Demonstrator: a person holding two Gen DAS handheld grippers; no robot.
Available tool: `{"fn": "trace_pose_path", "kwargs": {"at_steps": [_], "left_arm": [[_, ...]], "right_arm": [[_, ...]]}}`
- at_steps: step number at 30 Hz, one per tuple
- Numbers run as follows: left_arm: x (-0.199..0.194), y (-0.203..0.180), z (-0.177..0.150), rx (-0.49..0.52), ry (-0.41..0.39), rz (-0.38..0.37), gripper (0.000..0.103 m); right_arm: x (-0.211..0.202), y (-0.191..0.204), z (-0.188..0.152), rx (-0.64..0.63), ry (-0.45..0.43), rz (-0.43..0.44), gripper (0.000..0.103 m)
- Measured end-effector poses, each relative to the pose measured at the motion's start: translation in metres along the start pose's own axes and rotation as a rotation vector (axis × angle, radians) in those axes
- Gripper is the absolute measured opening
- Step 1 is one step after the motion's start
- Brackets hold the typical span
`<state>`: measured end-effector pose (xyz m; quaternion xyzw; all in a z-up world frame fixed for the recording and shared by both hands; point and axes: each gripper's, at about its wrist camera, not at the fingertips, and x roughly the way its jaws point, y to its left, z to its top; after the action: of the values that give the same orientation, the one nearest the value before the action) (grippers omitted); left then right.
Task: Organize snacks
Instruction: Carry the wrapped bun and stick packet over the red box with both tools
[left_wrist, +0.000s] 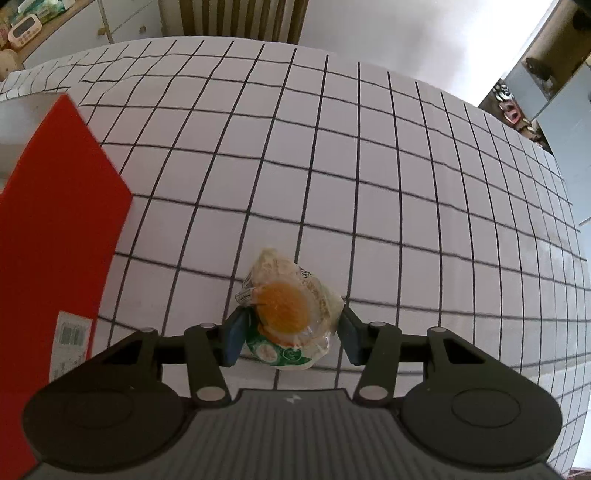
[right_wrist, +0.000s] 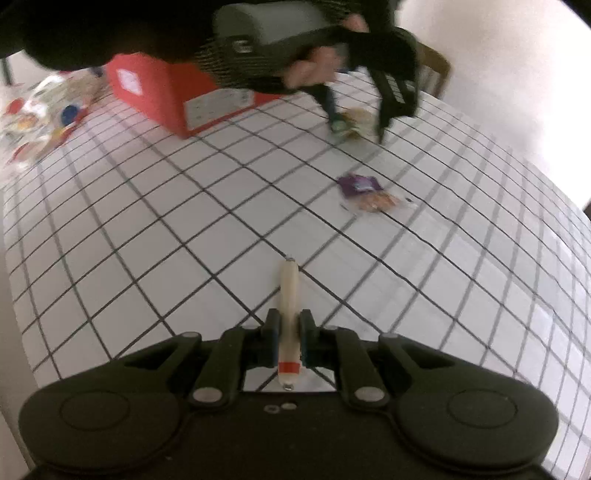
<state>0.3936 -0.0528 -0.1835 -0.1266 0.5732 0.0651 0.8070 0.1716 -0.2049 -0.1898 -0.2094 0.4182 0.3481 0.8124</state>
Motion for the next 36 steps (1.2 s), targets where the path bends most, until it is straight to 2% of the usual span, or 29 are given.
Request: {"fn": "trace_pose_path", "kwargs": {"at_steps": [9, 17, 23, 28, 33, 36], "left_arm": [[-0.016, 0.031, -0.031, 0.055, 0.015, -0.030, 0.051], [-0.062, 0.050, -0.063, 0.141, -0.005, -0.118, 0.051], [-0.108, 0.068, -0.073, 0.181, -0.048, -0.195, 0.051], [-0.147, 0.092, -0.066, 0.212, -0.083, -0.239, 0.051], [-0.173, 0.112, -0.065, 0.219, -0.131, -0.266, 0.051], [-0.188, 0.133, -0.064, 0.217, -0.133, -0.279, 0.051]], "right_arm": [[-0.012, 0.002, -0.004, 0.240, -0.003, -0.060, 0.008], [-0.037, 0.010, 0.003, 0.409, -0.034, -0.091, 0.008], [-0.062, 0.014, 0.021, 0.496, -0.101, -0.120, 0.008], [-0.083, 0.017, 0.040, 0.563, -0.157, -0.140, 0.008], [-0.098, 0.022, 0.069, 0.604, -0.219, -0.143, 0.008], [-0.103, 0.030, 0.091, 0.601, -0.252, -0.148, 0.008]]}}
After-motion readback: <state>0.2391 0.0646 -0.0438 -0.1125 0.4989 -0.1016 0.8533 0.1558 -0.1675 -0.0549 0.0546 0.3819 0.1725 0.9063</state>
